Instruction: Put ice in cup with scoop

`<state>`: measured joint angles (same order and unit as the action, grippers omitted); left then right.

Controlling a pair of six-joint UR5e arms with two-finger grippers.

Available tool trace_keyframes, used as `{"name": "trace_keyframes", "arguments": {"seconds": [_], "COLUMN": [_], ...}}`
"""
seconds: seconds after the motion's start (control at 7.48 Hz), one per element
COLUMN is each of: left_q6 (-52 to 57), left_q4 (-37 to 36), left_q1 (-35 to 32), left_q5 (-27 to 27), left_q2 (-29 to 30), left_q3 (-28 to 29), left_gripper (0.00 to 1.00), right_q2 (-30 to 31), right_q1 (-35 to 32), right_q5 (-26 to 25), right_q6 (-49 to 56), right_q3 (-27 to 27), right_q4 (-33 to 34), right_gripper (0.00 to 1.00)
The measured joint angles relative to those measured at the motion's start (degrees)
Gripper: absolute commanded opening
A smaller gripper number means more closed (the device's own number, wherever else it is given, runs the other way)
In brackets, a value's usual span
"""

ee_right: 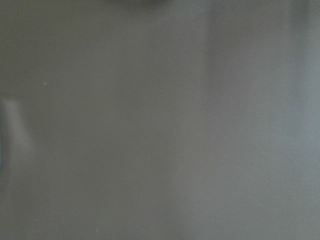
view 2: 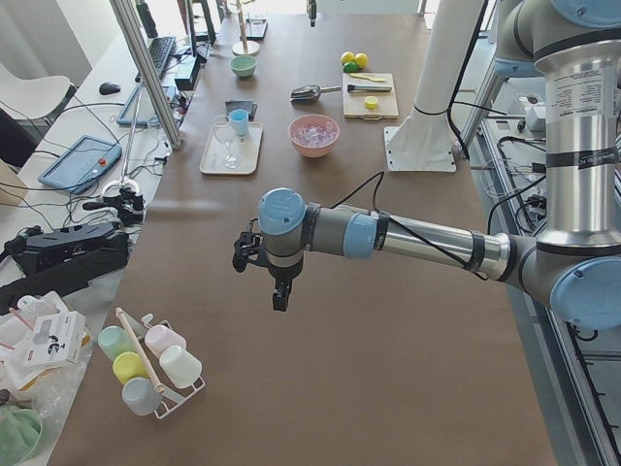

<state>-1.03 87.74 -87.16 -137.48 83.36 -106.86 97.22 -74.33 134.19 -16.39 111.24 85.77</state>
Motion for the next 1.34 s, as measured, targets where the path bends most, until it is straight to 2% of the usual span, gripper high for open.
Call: {"name": "trace_keyframes", "arguments": {"seconds": [0.4,0.8,1.07,1.34], "left_q6": [0.3,0.3,0.3,0.2], "left_q4": [1.2,5.9,12.2,21.5], "left_q1": [1.5,6.0,10.8,16.8], "left_q5": [0.0,0.0,0.0,0.5], "left_q2": [0.9,2.5,3.2,3.3], "left_q3": [0.0,-0.6,-0.7,0.2], "left_gripper": [0.99,0.99,0.99,0.99], "right_q2": [-6.3,-8.8,-10.6,-14.4], "right_q1": [10.6,15.6,19.6,25.1], "right_q5": [-2.5,-4.0,-4.0,-4.3], "right_q6": [-13.9,-22.5,-27.7,-30.0], "right_q3": [2.9,3.0,1.6,0.8], "right_q4": [0.4,3.1,3.6,3.7], "right_gripper": [0.98,0.98,0.98,0.99]}}
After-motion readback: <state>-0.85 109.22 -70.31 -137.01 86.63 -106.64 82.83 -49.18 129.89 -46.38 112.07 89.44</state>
